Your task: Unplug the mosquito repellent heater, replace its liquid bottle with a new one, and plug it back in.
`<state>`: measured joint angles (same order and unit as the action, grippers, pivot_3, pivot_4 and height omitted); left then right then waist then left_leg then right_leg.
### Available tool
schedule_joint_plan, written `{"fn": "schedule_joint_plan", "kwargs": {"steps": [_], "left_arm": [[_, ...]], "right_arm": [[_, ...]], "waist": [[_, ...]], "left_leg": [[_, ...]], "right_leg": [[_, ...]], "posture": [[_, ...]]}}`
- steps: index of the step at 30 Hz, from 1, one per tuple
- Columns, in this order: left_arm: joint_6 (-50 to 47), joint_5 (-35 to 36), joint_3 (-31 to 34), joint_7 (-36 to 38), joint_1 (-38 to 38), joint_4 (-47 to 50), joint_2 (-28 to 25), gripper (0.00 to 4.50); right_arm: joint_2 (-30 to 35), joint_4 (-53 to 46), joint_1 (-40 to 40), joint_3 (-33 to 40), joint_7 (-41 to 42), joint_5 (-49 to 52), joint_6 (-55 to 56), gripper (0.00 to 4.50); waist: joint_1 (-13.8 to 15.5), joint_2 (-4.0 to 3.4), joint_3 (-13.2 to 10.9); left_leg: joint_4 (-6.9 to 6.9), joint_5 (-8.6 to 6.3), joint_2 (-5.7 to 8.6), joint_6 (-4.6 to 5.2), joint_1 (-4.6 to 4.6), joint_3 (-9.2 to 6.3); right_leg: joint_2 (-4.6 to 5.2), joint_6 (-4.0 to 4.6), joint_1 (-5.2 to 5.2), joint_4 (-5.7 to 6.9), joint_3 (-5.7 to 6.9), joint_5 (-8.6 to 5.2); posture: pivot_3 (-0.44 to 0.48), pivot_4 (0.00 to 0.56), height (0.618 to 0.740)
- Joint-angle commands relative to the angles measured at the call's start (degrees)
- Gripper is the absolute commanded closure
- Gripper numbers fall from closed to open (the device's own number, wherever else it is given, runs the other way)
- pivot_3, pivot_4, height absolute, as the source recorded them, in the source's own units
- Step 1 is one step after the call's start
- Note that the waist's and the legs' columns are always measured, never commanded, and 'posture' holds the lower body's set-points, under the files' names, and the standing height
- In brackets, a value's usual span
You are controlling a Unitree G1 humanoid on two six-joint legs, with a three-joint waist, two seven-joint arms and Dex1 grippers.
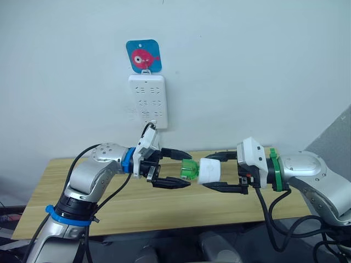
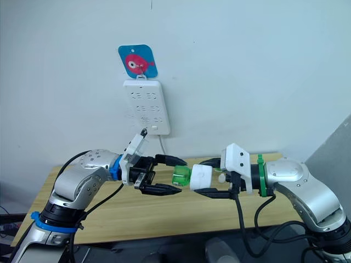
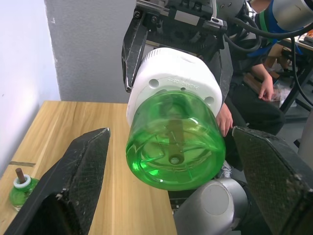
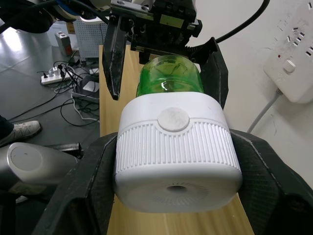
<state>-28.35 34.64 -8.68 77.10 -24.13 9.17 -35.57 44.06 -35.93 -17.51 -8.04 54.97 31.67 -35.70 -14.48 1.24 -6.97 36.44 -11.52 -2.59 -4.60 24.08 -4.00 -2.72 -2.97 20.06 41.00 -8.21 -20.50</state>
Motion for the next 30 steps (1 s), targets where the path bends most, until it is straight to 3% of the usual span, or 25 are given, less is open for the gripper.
{"fn": "schedule_joint_plan", "kwargs": {"steps": [1, 6, 14, 20, 21, 23, 30], "left_arm": [[0.1, 0.2, 0.0, 0.3, -1.4, 0.8, 0.4, 0.3], [-1.3, 0.8, -0.3, 0.6, -1.7, 0.9, 0.5, 0.3], [-1.2, -0.3, -1.1, 0.4, -1.8, 0.7, 1.1, 2.27], [-0.5, -1.1, -1.7, 0.5, -1.7, 0.9, 1.4, 2.27], [-0.7, -1.0, -1.6, 0.5, -1.7, 1.0, 1.4, 2.27], [-1.8, -0.4, -1.6, 0.6, -1.6, 1.1, 1.3, 2.27], [-6.8, 2.8, 0.4, 1.1, -1.0, 0.6, -0.1, 2.27]], "right_arm": [[0.5, -2.4, -1.3, 1.7, 0.2, 1.3, 0.2, 1.55], [0.6, -2.8, -1.3, 1.6, 0.2, 1.4, 0.0, 1.55], [0.9, -3.1, -1.3, 1.1, 0.4, 1.5, 0.0, 1.55], [0.6, -3.4, -1.4, 1.1, -0.1, 2.3, -1.2, 1.55], [0.6, -3.4, -1.4, 1.4, -0.2, 2.7, -1.6, 0.82], [0.7, -3.3, -1.5, 2.3, -1.0, 3.7, -3.0, 0.15], [5.5, 0.0, 0.6, 14.2, -2.9, 15.4, -14.8, 0.0]], "waist": [[0.0, 0.0, 0.0], [0.0, 0.0, 0.0], [0.0, 0.0, 0.0], [0.0, 0.0, 0.0], [0.0, 0.0, 0.0], [0.0, 0.0, 0.0], [0.1, 0.0, 0.0]], "left_leg": [[0.0, 0.0, 0.0, 0.0, 0.0, 0.0], [0.0, 0.0, 0.0, 0.0, 0.0, 0.0], [0.0, 0.0, 0.0, 0.0, 0.0, 0.0], [0.0, 0.0, 0.0, 0.0, 0.0, 0.0], [0.0, 0.0, 0.0, 0.0, 0.0, 0.0], [0.0, 0.0, 0.0, 0.0, 0.0, 0.0], [0.0, 0.0, 0.0, 0.01, 0.01, 0.0]], "right_leg": [[0.0, 0.0, 0.0, 0.0, 0.0, 0.0], [0.0, 0.0, 0.0, 0.0, 0.0, 0.0], [0.0, 0.0, 0.0, 0.0, 0.0, 0.0], [0.0, 0.0, 0.0, 0.0, 0.0, 0.0], [0.0, 0.0, 0.0, 0.0, 0.0, 0.0], [0.0, 0.0, 0.0, 0.0, -0.01, 0.0], [0.0, 0.0, -0.01, -0.02, 0.01, 0.0]], "posture": [[-0.251, 0.054, 0.733], [-0.251, 0.056, 0.733], [-0.25, 0.057, 0.733], [-0.251, 0.059, 0.733], [-0.252, 0.06, 0.733], [-0.252, 0.061, 0.733], [-0.247, 0.063, 0.733]]}}
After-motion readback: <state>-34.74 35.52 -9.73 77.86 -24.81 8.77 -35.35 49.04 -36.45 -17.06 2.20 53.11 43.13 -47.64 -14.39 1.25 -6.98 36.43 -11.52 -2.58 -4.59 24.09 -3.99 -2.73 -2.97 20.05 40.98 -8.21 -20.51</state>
